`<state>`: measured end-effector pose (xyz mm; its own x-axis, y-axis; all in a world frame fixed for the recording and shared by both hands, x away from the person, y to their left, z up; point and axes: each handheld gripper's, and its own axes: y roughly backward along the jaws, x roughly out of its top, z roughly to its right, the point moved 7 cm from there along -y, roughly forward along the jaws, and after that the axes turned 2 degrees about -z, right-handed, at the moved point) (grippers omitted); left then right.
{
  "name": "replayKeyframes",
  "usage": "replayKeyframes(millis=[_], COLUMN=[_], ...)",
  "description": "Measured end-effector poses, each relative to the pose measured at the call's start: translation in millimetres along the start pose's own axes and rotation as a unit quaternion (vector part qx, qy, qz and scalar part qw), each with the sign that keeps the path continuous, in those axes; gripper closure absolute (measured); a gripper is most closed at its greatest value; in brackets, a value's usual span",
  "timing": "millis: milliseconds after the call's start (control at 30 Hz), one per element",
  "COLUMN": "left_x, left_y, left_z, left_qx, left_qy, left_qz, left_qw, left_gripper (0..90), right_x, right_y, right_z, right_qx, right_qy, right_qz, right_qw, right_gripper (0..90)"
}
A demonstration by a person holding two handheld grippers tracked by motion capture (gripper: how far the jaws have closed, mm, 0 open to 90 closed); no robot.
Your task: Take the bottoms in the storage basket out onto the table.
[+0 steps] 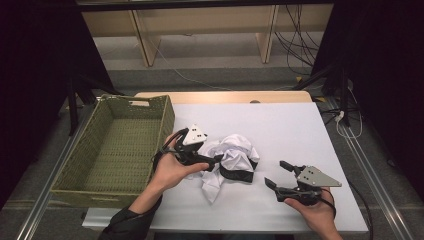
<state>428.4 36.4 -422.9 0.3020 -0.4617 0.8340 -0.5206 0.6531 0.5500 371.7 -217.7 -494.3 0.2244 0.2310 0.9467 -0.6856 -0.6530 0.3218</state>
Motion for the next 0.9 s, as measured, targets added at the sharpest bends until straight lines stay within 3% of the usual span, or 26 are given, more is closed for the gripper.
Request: replayKeyframes(millis=[300,433,667,900], left_x=[-5.3,-8.6,-16.4,-18.5], left_y=[25.1,36.0,52.6,65.7], left_z=[-2.8,-7.2,-20.1,-30.7], left_qx=[-0.002,0.006,0.035,0.049], left_qy=[0.007,0.012,0.001,0.012], left_qz=[0.013,0.014,-0.005,0.007], left_qw=[0.9999,0.9998,0.9994,0.9987], left_gripper=[9.1,6.0,0.0,0.0], right_x=[-0.3,-0.1,-0.3,-0.2], right_y=[-0.1,-0.2,-0.2,-0.8], right_z=[0.0,0.2,0.1,0.2], right_qx=[0.000,0.000,0.000,0.001], right_qy=[0.000,0.000,-0.001,-0.001], right_qz=[-0.002,-0.001,-0.002,0.001], right_qw=[1.0000,1.0000,1.0000,1.0000], right_gripper=[21.1,21.1,21.0,21.1])
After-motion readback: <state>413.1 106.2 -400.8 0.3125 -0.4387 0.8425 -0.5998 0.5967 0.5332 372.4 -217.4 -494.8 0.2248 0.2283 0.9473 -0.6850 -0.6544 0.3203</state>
